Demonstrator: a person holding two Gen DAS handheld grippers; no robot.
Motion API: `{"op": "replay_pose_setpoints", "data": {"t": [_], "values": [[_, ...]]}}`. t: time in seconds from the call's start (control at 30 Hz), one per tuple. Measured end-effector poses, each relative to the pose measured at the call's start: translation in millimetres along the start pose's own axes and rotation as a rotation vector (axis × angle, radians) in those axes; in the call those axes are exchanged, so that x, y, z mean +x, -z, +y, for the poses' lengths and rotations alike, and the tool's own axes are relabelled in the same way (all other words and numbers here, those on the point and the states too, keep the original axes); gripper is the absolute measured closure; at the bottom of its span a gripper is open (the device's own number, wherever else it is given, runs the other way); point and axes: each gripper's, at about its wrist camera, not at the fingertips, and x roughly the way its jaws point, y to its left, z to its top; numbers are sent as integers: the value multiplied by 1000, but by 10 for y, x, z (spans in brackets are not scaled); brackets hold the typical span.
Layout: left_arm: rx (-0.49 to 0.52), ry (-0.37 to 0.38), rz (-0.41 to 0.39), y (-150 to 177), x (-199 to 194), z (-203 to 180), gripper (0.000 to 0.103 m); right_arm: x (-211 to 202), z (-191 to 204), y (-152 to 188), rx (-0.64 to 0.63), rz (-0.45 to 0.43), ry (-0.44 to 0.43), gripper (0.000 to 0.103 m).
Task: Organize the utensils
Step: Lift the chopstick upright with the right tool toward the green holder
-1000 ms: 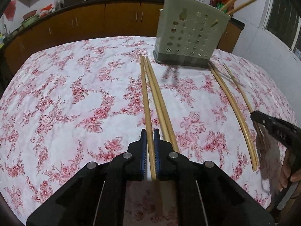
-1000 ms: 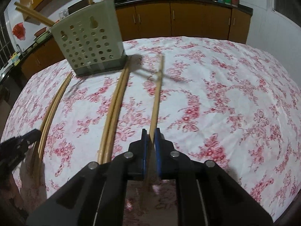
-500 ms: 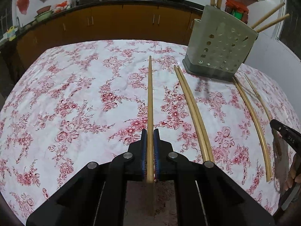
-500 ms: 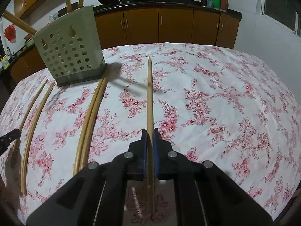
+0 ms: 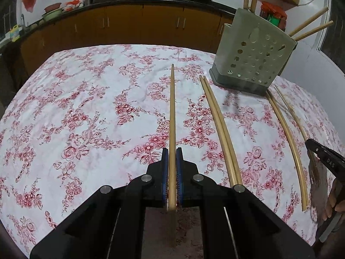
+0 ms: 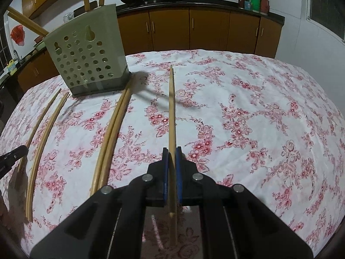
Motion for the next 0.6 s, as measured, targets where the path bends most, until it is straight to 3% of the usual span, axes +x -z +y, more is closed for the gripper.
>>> {"op": "replay_pose_setpoints", "data": {"t": [0.3,0.6], "values": [[65,-5,7,72,-56,-45,95,-53,-63,61,9,2,-3,95],[60,-13,9,31,-55,-34,96,-151,-84,18,31,-34,3,95]]}}
